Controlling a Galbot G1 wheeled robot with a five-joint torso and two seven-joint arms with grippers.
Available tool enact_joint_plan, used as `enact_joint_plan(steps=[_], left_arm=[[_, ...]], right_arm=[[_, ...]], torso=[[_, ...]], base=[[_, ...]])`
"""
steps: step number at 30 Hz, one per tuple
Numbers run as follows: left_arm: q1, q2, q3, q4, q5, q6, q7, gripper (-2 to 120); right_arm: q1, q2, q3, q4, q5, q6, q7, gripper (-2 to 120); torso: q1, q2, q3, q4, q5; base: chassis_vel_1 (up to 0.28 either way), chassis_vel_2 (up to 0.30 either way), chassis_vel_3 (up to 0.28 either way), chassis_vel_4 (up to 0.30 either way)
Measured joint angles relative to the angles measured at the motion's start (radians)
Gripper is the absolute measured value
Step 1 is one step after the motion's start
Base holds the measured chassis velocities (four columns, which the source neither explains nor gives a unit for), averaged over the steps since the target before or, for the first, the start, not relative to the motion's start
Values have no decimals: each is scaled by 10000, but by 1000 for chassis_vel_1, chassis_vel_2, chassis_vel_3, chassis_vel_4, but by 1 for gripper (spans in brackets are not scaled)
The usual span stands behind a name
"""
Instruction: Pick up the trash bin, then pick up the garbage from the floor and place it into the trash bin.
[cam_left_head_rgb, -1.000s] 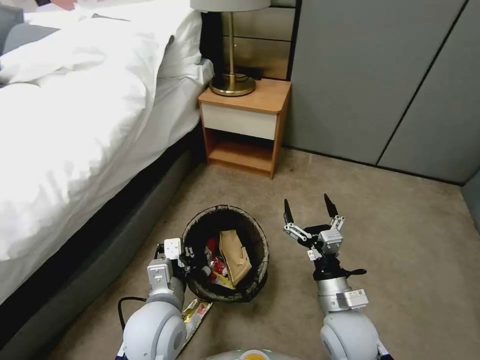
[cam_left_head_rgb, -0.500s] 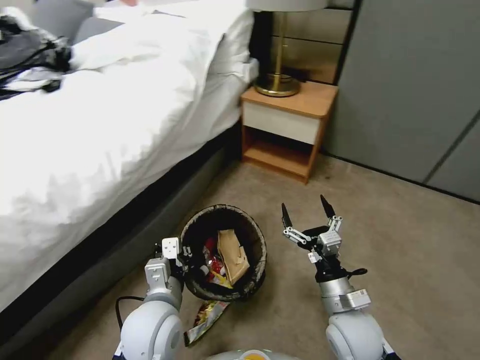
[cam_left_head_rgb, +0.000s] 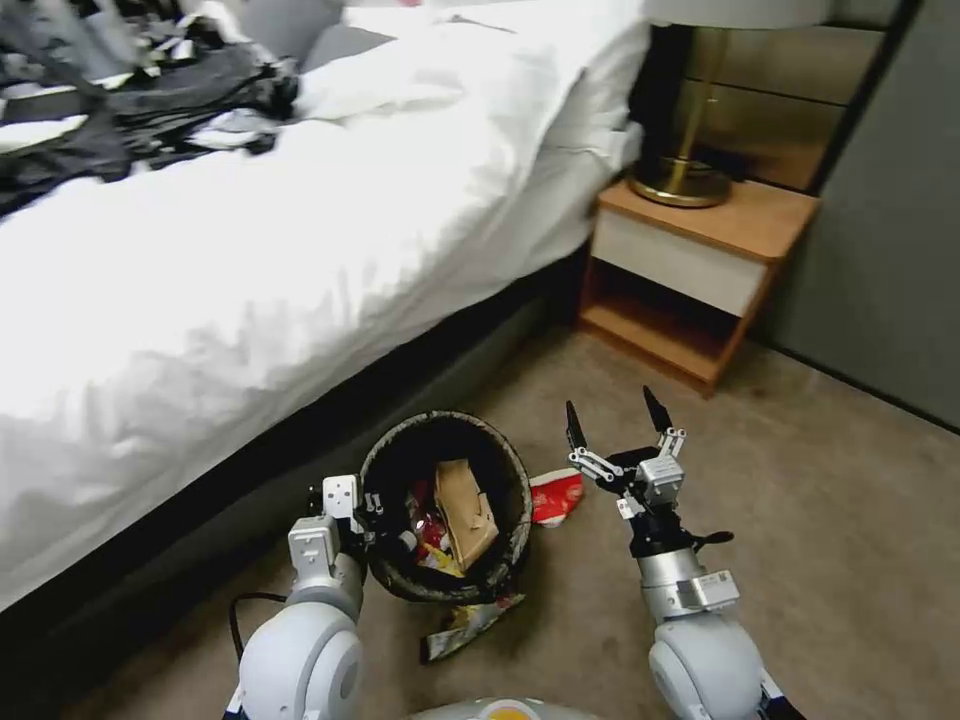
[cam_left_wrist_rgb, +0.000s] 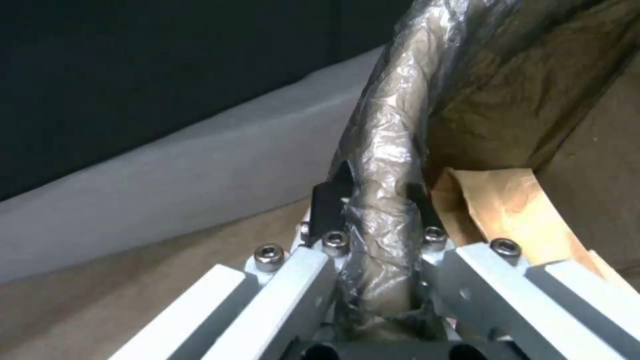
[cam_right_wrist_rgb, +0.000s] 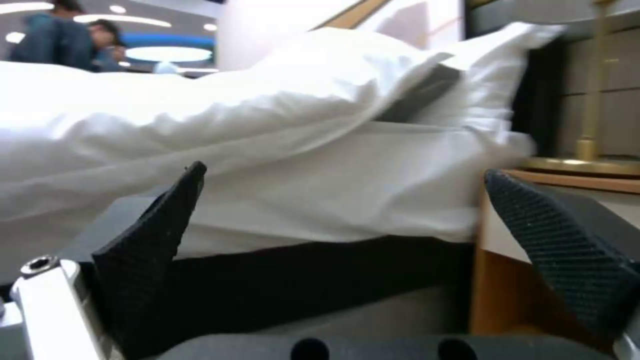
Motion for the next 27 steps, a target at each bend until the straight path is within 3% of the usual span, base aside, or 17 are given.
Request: enact_joint_plan(steps=[10, 27], left_arm=[[10, -37, 29, 11, 42, -181, 16, 0], [-24, -45, 71, 55, 22, -184, 28, 0]], right_arm=[[24, 125, -123, -73, -100, 50, -77, 100], [501, 23, 213, -177, -164, -8, -39, 100]], torso=[[-1, 0, 0, 2, 0], [0, 0, 0, -1, 1]], base=[[94, 95, 105, 104], [0, 0, 0, 0]])
